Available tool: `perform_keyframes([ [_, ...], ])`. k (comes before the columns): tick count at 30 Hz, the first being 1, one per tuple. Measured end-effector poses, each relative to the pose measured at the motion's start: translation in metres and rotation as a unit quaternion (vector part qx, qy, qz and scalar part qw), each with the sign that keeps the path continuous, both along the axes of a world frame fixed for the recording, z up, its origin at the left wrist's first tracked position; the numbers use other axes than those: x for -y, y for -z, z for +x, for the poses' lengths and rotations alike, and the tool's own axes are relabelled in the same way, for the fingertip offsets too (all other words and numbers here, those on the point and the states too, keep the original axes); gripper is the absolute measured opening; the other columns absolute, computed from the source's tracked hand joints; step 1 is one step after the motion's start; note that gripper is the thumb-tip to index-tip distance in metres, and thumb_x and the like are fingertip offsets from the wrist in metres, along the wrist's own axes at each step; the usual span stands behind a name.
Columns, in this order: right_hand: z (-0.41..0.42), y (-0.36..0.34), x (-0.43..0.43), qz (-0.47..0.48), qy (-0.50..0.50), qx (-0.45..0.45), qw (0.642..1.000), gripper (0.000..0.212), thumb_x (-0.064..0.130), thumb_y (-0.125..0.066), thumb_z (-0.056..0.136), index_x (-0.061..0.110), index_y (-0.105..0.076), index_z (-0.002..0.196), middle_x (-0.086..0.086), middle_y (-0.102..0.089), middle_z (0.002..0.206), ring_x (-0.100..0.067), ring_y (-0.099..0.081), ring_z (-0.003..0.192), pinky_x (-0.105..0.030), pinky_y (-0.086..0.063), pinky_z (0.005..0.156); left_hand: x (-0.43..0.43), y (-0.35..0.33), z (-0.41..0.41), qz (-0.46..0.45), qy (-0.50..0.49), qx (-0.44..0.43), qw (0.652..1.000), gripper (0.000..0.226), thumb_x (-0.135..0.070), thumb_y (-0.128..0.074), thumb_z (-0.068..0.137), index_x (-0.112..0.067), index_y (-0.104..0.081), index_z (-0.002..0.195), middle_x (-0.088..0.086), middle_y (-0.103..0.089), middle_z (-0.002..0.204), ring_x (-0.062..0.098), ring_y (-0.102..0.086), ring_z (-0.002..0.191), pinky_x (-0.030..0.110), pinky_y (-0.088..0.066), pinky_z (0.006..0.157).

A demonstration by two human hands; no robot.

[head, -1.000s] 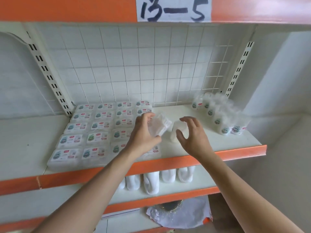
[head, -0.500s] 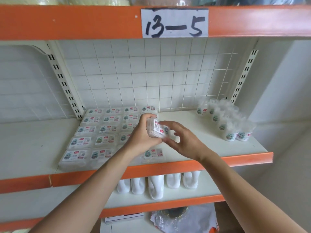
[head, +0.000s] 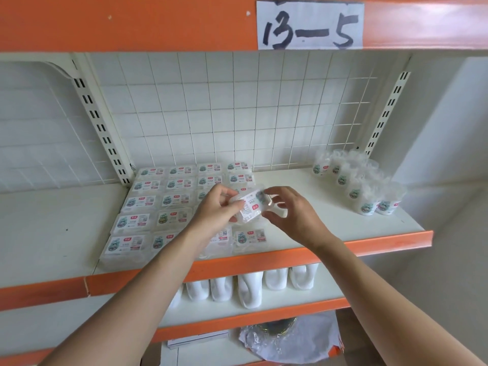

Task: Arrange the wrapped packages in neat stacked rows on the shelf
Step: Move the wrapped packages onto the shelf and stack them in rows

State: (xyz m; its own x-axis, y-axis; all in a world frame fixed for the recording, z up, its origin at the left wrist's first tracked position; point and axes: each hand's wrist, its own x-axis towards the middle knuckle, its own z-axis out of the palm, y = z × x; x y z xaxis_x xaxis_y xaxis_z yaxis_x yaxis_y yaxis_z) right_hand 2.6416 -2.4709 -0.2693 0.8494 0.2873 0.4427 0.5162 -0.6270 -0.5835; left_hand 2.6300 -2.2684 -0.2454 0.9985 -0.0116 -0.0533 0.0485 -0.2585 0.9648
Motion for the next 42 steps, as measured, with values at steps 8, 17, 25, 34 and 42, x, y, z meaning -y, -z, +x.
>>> perform_keyframes([
  [8, 0.001, -0.004, -0.018, 0.068, 0.053, -0.04, 0.995, 0.016, 0.009, -0.072, 0.084, 0.013, -0.066, 0.098, 0.003, -0.057, 0.104, 0.004, -0.062, 0.07, -0.005, -0.046, 0.066, 0.004, 0.001, -0.002, 0.0, 0.032, -0.034, 0.999, 0.042, -0.01, -0.073, 0.081, -0.017, -0.048, 0.114, 0.006, -0.06, 0.11, 0.018, -0.067, 0.088, 0.037, -0.059, 0.08],
  [17, -0.009, -0.003, -0.02, 0.013, -0.012, -0.048, 0.999, 0.03, 0.03, -0.072, 0.083, 0.019, -0.066, 0.11, 0.007, -0.056, 0.115, -0.006, -0.057, 0.106, -0.02, -0.047, 0.09, 0.006, -0.002, -0.003, -0.003, -0.016, -0.05, 0.999, 0.029, -0.022, -0.068, 0.084, -0.022, -0.048, 0.104, 0.008, -0.065, 0.101, 0.018, -0.073, 0.076, 0.038, -0.06, 0.076],
  [25, -0.021, 0.003, -0.008, -0.13, -0.045, -0.067, 0.988, 0.045, 0.019, -0.077, 0.075, 0.02, -0.062, 0.117, 0.0, -0.062, 0.116, -0.019, -0.059, 0.104, -0.031, -0.047, 0.09, -0.008, 0.01, -0.023, 0.282, 0.04, 0.109, 0.952, 0.021, -0.019, -0.05, 0.096, -0.012, -0.06, 0.113, -0.002, -0.062, 0.114, 0.015, -0.057, 0.104, 0.027, -0.044, 0.088],
  [34, -0.019, 0.019, -0.01, -0.182, -0.099, -0.037, 0.978, 0.045, 0.017, -0.075, 0.075, 0.015, -0.064, 0.119, -0.003, -0.057, 0.133, -0.019, -0.048, 0.126, -0.025, -0.042, 0.101, -0.022, 0.036, -0.042, 0.483, 0.104, 0.174, 0.852, 0.03, -0.026, -0.055, 0.093, -0.016, -0.059, 0.12, 0.0, -0.054, 0.122, 0.023, -0.043, 0.117, 0.036, -0.04, 0.098],
  [42, -0.019, 0.03, -0.014, -0.175, -0.095, 0.002, 0.98, 0.037, 0.023, -0.075, 0.08, 0.015, -0.065, 0.115, -0.004, -0.057, 0.133, -0.018, -0.047, 0.127, -0.024, -0.045, 0.097, -0.024, 0.041, -0.042, 0.494, 0.099, 0.23, 0.832, 0.026, -0.024, -0.066, 0.087, -0.012, -0.064, 0.11, 0.003, -0.059, 0.112, 0.028, -0.05, 0.107, 0.041, -0.045, 0.088],
])
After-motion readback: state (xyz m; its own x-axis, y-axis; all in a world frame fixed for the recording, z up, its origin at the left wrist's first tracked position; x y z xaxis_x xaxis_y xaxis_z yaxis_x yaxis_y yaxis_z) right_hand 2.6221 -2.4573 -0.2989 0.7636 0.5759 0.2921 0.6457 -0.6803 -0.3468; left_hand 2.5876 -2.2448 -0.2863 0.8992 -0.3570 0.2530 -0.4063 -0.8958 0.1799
